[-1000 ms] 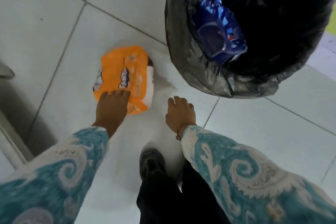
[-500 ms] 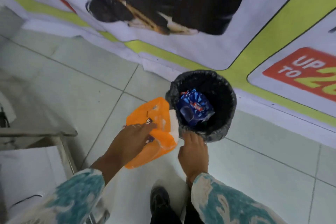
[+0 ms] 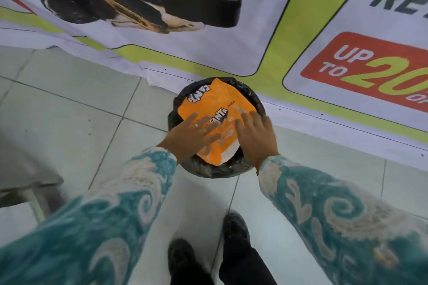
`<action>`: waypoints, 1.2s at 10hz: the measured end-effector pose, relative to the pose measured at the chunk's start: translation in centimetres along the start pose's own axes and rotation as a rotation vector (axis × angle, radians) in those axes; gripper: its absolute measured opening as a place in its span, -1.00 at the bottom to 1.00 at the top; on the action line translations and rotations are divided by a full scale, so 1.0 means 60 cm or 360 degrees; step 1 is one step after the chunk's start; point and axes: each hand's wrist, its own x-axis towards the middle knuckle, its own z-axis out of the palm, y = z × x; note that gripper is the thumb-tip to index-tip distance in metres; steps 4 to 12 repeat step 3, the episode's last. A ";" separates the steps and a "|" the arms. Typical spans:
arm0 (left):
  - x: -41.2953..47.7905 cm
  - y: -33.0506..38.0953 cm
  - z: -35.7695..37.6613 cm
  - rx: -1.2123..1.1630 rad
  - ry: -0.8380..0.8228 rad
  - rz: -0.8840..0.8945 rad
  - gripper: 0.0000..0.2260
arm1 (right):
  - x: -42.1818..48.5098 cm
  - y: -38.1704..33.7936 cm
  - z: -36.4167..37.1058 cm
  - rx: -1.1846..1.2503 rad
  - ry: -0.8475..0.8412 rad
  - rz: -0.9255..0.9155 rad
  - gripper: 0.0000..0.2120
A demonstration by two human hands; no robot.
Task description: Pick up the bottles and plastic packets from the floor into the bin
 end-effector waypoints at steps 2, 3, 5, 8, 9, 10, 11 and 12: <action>-0.055 0.063 0.019 -0.0514 -0.0450 -0.0731 -0.32 | -0.022 -0.019 0.008 0.0057 -0.0135 -0.0233 -0.77; -0.055 0.054 -0.020 -0.0372 -0.0444 -0.0763 -0.36 | -0.024 -0.023 -0.012 0.0164 -0.0218 -0.0346 -0.68; -0.055 0.054 -0.020 -0.0372 -0.0444 -0.0763 -0.36 | -0.024 -0.023 -0.012 0.0164 -0.0218 -0.0346 -0.68; -0.055 0.054 -0.020 -0.0372 -0.0444 -0.0763 -0.36 | -0.024 -0.023 -0.012 0.0164 -0.0218 -0.0346 -0.68; -0.055 0.054 -0.020 -0.0372 -0.0444 -0.0763 -0.36 | -0.024 -0.023 -0.012 0.0164 -0.0218 -0.0346 -0.68; -0.055 0.054 -0.020 -0.0372 -0.0444 -0.0763 -0.36 | -0.024 -0.023 -0.012 0.0164 -0.0218 -0.0346 -0.68; -0.055 0.054 -0.020 -0.0372 -0.0444 -0.0763 -0.36 | -0.024 -0.023 -0.012 0.0164 -0.0218 -0.0346 -0.68; -0.055 0.054 -0.020 -0.0372 -0.0444 -0.0763 -0.36 | -0.024 -0.023 -0.012 0.0164 -0.0218 -0.0346 -0.68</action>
